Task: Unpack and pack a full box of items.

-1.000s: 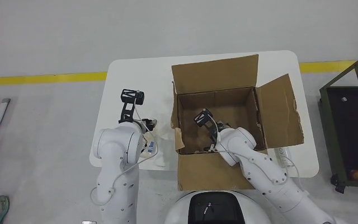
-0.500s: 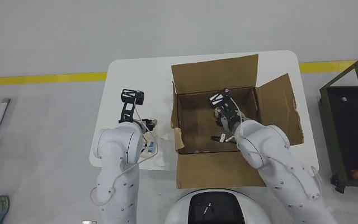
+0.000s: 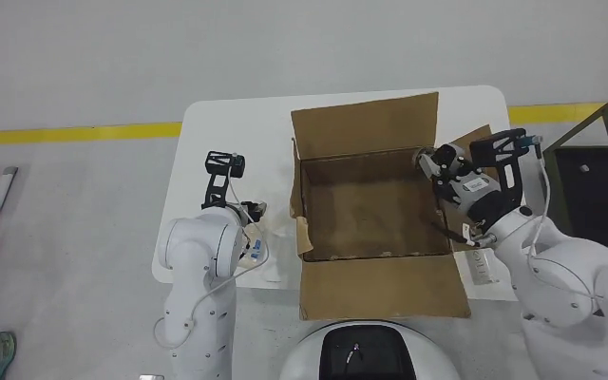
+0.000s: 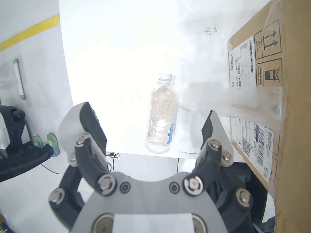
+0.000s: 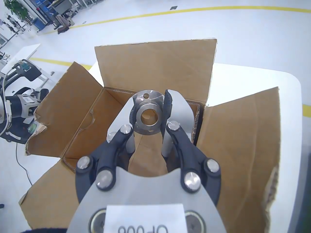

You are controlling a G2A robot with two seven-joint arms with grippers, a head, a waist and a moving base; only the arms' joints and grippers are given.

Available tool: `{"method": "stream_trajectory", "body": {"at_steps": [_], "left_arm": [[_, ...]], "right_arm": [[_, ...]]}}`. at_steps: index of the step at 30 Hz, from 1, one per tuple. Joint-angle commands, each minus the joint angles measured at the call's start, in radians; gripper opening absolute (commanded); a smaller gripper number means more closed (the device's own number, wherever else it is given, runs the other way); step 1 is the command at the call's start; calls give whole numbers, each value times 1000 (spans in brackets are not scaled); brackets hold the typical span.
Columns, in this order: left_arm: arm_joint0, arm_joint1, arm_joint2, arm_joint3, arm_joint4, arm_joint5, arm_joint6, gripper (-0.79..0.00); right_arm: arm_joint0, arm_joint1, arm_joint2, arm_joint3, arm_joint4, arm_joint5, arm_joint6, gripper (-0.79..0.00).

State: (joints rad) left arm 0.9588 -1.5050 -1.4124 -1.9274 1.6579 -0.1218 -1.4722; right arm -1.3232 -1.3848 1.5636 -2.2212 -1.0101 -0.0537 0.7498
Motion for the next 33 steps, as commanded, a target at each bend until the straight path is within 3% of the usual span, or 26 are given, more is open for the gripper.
{"method": "stream_trajectory", "body": {"at_steps": [1, 7, 11, 17, 25, 29, 33], "left_arm": [[0, 0, 0, 0, 0, 0, 0, 0], [0, 0, 0, 0, 0, 0, 0, 0], [0, 0, 0, 0, 0, 0, 0, 0], [0, 0, 0, 0, 0, 0, 0, 0], [0, 0, 0, 0, 0, 0, 0, 0], [0, 0, 0, 0, 0, 0, 0, 0], [0, 0, 0, 0, 0, 0, 0, 0]], "right_arm": [[0, 0, 0, 0, 0, 0, 0, -785], [-1, 0, -1, 0, 2, -1, -5, -785], [-16, 2, 29, -34, 40, -3, -78, -785], [-29, 11, 245, -118, 138, 49, -133, -785], [-133, 30, 573, -69, 195, 24, -52, -785], [-222, 34, 627, 5, 201, -12, -2, -785], [-307, 36, 594, 78, 149, -59, 19, -785]]}}
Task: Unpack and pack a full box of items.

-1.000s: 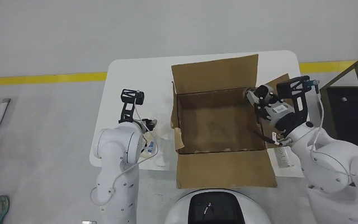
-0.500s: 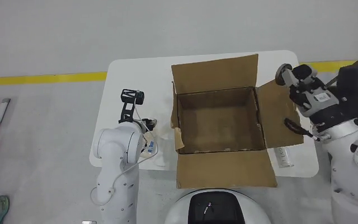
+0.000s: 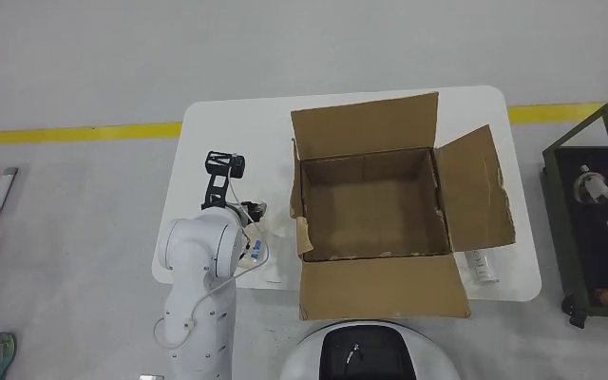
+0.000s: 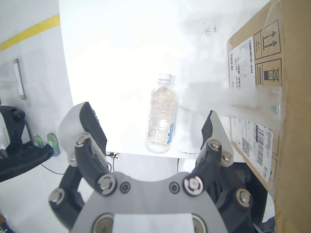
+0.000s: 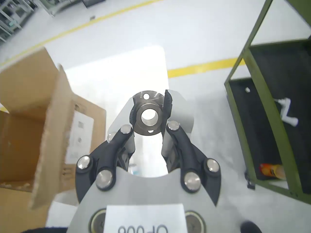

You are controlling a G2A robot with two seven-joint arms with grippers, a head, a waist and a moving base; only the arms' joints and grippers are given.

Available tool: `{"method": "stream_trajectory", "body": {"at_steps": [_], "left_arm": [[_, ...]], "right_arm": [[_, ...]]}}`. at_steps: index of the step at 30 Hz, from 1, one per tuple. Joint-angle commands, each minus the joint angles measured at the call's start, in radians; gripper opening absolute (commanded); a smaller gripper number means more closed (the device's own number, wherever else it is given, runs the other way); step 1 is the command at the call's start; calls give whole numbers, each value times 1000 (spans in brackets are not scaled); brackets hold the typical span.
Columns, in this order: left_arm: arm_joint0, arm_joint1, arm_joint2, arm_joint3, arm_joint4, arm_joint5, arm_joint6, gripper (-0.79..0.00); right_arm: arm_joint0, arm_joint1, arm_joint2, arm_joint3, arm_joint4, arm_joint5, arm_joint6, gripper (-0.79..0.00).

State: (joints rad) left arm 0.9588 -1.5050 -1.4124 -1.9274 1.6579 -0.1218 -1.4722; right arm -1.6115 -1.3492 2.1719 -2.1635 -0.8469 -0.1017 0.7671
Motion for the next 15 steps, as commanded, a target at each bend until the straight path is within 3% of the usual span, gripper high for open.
{"method": "stream_trajectory", "body": {"at_steps": [1, 12, 15], "left_arm": [[0, 0, 0, 0, 0, 0, 0, 0], [0, 0, 0, 0, 0, 0, 0, 0], [0, 0, 0, 0, 0, 0, 0, 0]], "right_arm": [[-32, 1, -28, 35, -34, -16, -1, -785], [-78, 15, -223, 107, -314, -119, 14, -785], [-64, 18, -256, 139, -327, -120, 25, -785]]}}
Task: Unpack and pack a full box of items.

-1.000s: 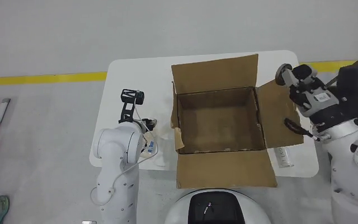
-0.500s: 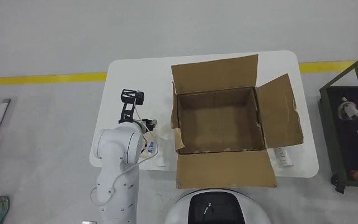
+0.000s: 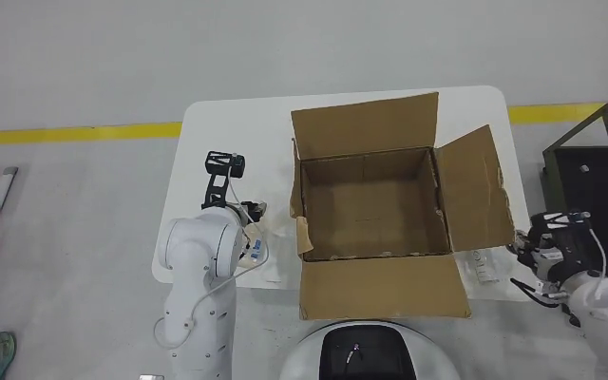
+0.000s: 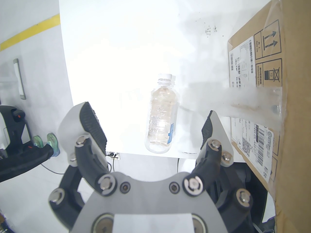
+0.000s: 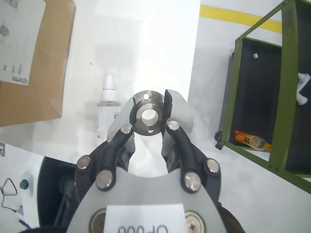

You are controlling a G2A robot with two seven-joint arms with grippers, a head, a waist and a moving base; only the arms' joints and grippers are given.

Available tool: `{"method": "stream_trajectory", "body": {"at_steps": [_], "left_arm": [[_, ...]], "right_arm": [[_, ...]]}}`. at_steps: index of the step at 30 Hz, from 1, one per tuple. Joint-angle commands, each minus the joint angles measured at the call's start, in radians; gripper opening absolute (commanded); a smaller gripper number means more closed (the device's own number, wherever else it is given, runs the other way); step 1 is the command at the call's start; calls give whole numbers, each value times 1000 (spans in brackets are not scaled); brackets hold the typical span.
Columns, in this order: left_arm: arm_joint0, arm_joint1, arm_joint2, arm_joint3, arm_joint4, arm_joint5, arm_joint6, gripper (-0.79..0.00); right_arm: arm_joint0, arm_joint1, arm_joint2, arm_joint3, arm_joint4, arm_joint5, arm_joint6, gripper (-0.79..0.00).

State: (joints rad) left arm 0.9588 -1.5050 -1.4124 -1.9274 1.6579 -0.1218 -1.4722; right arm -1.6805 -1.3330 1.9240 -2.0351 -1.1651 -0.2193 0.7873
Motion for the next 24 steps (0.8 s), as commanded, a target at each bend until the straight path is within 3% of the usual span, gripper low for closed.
{"method": "stream_trajectory", "body": {"at_steps": [1, 14, 15, 24], "left_arm": [[0, 0, 0, 0, 0, 0, 0, 0], [0, 0, 0, 0, 0, 0, 0, 0], [0, 0, 0, 0, 0, 0, 0, 0], [0, 0, 0, 0, 0, 0, 0, 0]], "right_arm": [[10, 3, -15, 22, -18, -6, 7, -785], [66, 21, -52, 113, -52, -34, 45, -785], [69, 22, -53, 115, -52, -35, 47, -705], [87, 34, -53, 136, -42, -50, 51, -582]]}}
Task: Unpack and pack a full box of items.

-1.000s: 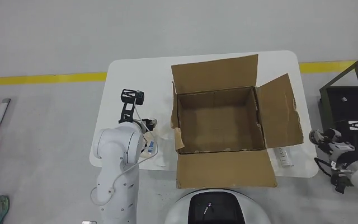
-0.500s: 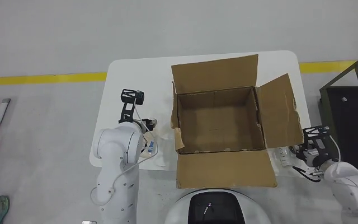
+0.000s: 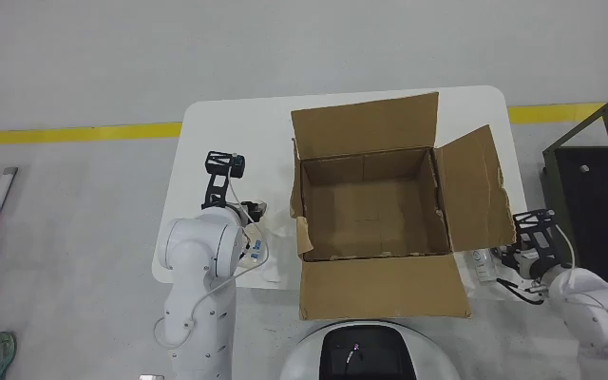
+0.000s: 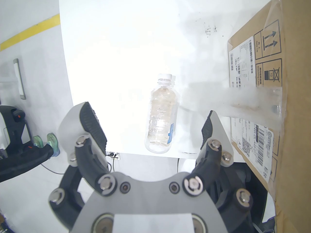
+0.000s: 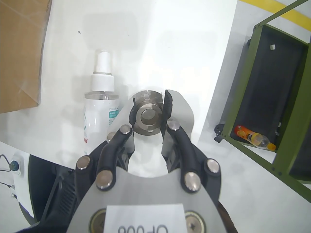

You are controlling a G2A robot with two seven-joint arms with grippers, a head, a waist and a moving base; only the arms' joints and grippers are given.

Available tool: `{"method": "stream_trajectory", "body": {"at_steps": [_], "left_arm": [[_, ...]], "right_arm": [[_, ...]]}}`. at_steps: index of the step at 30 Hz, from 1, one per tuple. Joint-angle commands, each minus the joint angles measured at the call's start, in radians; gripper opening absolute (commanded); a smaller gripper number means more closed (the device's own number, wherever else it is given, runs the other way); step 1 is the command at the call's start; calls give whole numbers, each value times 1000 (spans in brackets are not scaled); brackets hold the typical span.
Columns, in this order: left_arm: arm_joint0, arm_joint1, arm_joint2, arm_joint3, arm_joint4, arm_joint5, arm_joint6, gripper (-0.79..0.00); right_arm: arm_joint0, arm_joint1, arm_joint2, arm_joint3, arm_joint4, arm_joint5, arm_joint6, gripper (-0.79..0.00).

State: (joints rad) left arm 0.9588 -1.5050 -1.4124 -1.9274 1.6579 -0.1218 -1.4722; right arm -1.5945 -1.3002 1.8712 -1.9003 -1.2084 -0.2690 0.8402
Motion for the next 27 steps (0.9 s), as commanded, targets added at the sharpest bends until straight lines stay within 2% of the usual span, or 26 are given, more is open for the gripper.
{"method": "stream_trajectory", "body": {"at_steps": [1, 2, 5, 7, 8, 9, 11, 13, 14, 15, 16, 18, 22, 27], "left_arm": [[0, 0, 0, 0, 0, 0, 0, 0], [0, 0, 0, 0, 0, 0, 0, 0], [0, 0, 0, 0, 0, 0, 0, 0], [0, 0, 0, 0, 0, 0, 0, 0], [0, 0, 0, 0, 0, 0, 0, 0], [0, 0, 0, 0, 0, 0, 0, 0], [0, 0, 0, 0, 0, 0, 0, 0], [0, 0, 0, 0, 0, 0, 0, 0], [0, 0, 0, 0, 0, 0, 0, 0], [0, 0, 0, 0, 0, 0, 0, 0], [0, 0, 0, 0, 0, 0, 0, 0], [0, 0, 0, 0, 0, 0, 0, 0], [0, 0, 0, 0, 0, 0, 0, 0], [0, 0, 0, 0, 0, 0, 0, 0]], "right_arm": [[2, 2, -1, 2, 3, -2, -2, -566], [3, 4, 0, 2, 3, -3, -3, -557], [3, 7, 1, -10, 18, -10, -6, -431], [-2, 9, 7, -22, 27, -13, -12, -409], [-3, 10, 11, -29, 32, -14, -17, -311], [-4, 11, 15, -36, 35, -17, -29, -299], [-3, 13, 35, -59, 48, -7, -79, -345], [-1, 12, 72, -104, 90, 20, -192, -471], [-7, 10, 91, -124, 115, 26, -253, -545], [-12, 9, 112, -144, 139, 35, -315, -699], [-10, 8, 134, -175, 155, 34, -392, -785], [-23, 8, 168, -213, 146, 2, -552, -785], [-38, 9, 192, -263, 102, -26, -706, -785], [-39, 9, 193, -271, 94, -23, -732, -785]]}}
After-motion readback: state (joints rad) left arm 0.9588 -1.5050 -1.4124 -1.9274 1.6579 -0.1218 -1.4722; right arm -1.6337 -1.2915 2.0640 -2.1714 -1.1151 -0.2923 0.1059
